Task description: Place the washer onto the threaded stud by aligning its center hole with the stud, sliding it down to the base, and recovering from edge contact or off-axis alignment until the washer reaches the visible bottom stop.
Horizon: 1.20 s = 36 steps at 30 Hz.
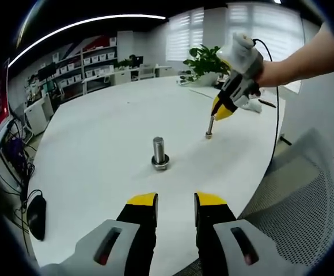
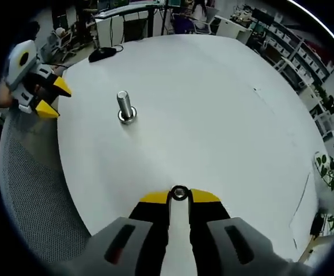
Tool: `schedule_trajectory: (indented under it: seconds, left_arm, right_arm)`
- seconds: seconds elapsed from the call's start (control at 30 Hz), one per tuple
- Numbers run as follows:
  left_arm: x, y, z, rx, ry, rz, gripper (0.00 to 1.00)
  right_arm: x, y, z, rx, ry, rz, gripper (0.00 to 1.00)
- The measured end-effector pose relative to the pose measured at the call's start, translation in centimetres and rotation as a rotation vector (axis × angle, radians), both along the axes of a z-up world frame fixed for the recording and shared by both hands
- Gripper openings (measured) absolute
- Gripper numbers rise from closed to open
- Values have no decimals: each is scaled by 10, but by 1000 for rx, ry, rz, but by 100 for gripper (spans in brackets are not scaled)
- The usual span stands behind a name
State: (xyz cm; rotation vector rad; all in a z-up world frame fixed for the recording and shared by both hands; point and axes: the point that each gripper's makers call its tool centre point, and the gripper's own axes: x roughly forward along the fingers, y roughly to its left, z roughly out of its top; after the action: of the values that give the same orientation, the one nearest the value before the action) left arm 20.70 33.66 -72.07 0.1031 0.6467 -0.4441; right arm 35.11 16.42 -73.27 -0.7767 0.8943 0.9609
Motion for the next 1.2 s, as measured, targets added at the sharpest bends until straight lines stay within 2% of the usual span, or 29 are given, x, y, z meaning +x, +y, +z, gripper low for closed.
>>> schedule_trajectory:
  seconds: [0.53,0.97,1.2]
  left_arm:
    - [0,1,-2,7,10,3,23]
    - [-1,0,-4,10,20,0,23]
    - [-1,0,-6,14,26,-1,23]
  right_arm:
    - [6,-3,-11,-20,25,2,14]
    - [7,0,-33,-57,66,22,14]
    - [8,-3,-49,-62,88,-5,14]
